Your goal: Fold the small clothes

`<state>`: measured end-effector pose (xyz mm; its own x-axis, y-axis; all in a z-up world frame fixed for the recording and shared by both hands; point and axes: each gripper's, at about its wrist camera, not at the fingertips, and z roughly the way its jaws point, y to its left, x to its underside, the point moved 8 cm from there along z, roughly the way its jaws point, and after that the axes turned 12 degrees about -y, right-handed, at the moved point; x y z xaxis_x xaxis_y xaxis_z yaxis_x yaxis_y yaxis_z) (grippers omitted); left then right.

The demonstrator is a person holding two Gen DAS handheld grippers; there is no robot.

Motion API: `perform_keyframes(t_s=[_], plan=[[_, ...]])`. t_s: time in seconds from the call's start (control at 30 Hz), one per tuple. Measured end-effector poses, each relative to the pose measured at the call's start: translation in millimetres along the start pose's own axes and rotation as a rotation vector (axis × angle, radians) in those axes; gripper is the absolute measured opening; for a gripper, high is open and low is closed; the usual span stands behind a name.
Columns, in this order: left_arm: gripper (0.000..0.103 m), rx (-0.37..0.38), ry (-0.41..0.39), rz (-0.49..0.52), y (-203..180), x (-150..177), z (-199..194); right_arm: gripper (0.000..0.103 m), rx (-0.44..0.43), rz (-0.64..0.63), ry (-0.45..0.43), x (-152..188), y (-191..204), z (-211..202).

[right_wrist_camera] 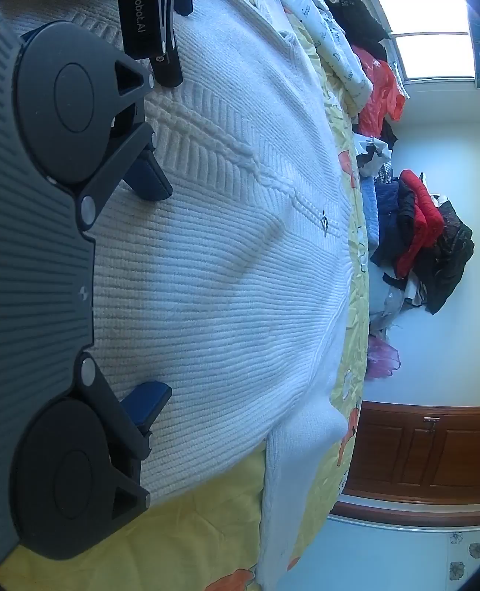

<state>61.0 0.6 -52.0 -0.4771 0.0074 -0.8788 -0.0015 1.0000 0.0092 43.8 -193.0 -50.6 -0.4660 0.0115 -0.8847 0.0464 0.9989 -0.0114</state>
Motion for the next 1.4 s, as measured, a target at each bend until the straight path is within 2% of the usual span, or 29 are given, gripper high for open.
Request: perform_keyframes(t_s=[0.23,0.27,1.4], plan=[[0.103,0.015,0.012,-0.005,-0.9,-2.0,1.7,0.103,0.006,-0.021,-0.006,0.1,0.8,0.0],[0.103,-0.001,-0.003,-0.007,0.7,-1.0,-0.7,0.103,0.005,-0.021,-0.005,0.2,1.2,0.1],[0.103,-0.003,-0.004,-0.005,0.9,-0.2,-0.4,0.103,0.008,-0.013,-0.004,0.3,1.1,0.4]])
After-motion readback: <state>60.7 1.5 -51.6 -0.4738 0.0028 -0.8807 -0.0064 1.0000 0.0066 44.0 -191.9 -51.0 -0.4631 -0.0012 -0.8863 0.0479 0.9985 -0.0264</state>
